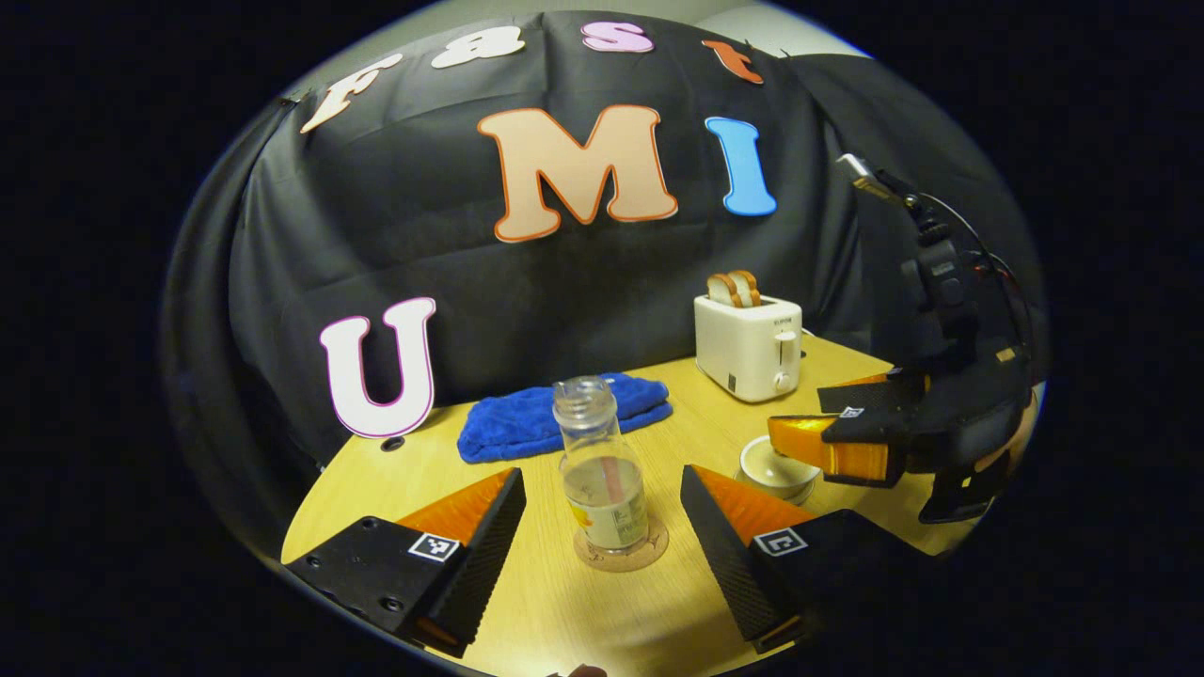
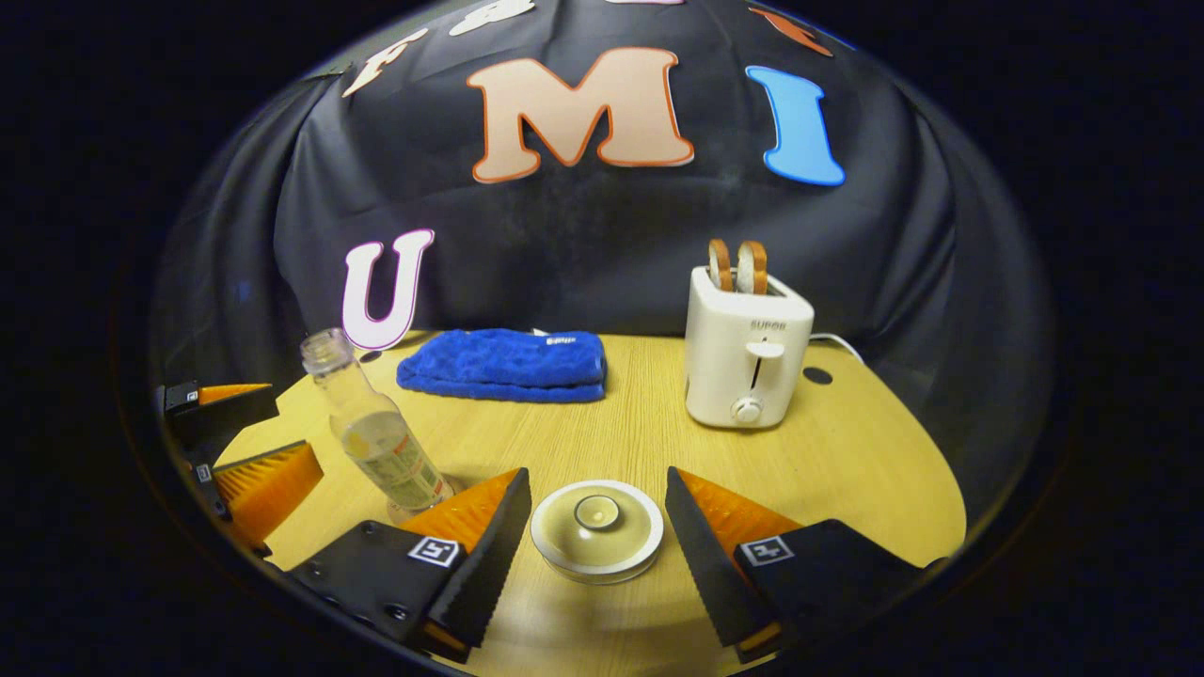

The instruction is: Open the teacup lid with one hand, grasp the water bottle and pour water into the teacup with the other hand; after pouring, place the water bottle on the coaster and then close the teacup lid.

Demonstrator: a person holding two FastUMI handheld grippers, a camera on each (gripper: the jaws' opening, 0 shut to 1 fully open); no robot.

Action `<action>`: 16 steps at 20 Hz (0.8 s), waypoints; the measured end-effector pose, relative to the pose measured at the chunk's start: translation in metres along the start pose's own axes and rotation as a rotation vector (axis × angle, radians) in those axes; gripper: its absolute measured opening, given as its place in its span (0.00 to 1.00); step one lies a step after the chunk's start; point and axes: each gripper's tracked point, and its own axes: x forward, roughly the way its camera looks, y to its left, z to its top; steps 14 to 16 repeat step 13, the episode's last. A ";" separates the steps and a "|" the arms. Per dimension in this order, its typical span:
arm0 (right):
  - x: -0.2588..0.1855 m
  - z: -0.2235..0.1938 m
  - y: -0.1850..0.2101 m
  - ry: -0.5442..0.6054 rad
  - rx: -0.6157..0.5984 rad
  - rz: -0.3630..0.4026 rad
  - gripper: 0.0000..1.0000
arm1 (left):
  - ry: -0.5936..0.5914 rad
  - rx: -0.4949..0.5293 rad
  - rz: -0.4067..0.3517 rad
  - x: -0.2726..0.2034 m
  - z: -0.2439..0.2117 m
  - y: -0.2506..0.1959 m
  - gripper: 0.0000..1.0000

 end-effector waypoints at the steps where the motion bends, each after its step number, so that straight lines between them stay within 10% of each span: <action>1: -0.011 0.010 -0.001 -0.031 0.000 -0.006 0.95 | -0.023 -0.008 0.021 -0.004 0.011 0.006 0.97; 16: -0.121 0.124 0.016 -0.379 -0.025 -0.046 0.95 | -0.242 -0.075 0.112 -0.044 0.111 0.036 0.96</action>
